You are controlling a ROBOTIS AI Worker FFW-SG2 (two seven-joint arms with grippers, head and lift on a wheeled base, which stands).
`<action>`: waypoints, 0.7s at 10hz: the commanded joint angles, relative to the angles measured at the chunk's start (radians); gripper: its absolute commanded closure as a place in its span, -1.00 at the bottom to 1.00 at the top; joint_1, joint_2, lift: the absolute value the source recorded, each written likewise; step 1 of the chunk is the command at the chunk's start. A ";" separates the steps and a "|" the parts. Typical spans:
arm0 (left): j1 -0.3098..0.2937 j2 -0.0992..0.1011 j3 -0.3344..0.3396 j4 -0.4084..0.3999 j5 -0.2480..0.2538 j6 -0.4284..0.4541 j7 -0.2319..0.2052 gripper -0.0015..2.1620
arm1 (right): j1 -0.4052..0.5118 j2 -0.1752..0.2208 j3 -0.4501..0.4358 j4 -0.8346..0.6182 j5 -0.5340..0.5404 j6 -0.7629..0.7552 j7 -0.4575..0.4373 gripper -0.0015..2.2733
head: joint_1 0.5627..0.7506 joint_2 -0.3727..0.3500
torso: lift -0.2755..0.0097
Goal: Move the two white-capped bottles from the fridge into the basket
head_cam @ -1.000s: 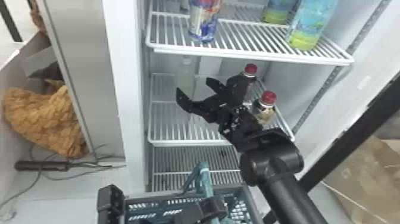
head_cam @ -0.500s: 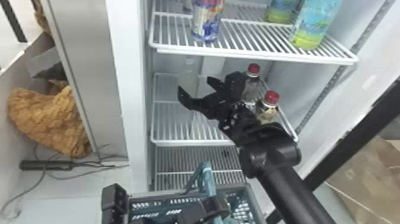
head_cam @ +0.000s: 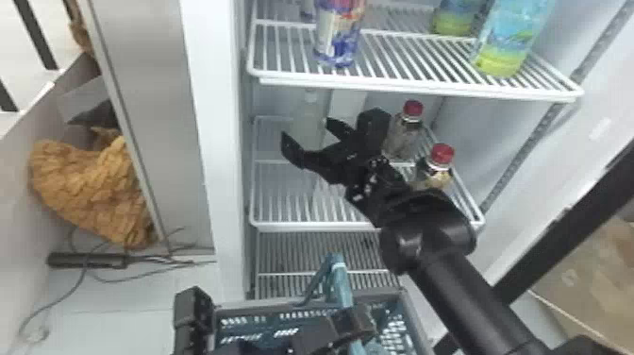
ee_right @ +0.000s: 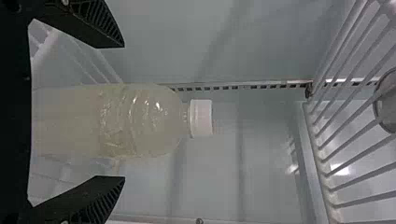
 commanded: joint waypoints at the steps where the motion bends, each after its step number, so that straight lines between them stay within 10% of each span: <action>1: -0.001 0.000 0.002 0.002 0.000 -0.002 0.000 0.04 | -0.008 0.002 0.012 0.014 0.000 -0.018 -0.008 -0.92 | 0.41 -0.43 | -0.89; 5: -0.001 -0.001 0.004 0.005 0.002 -0.007 0.000 0.04 | -0.030 0.002 0.032 0.033 0.002 -0.018 -0.020 -0.28 | 0.41 -0.41 | -0.89; 7: -0.001 -0.001 0.006 0.005 0.002 -0.007 -0.002 0.04 | -0.026 0.000 0.032 0.031 0.002 -0.033 -0.025 -0.26 | 0.41 -0.40 | -0.89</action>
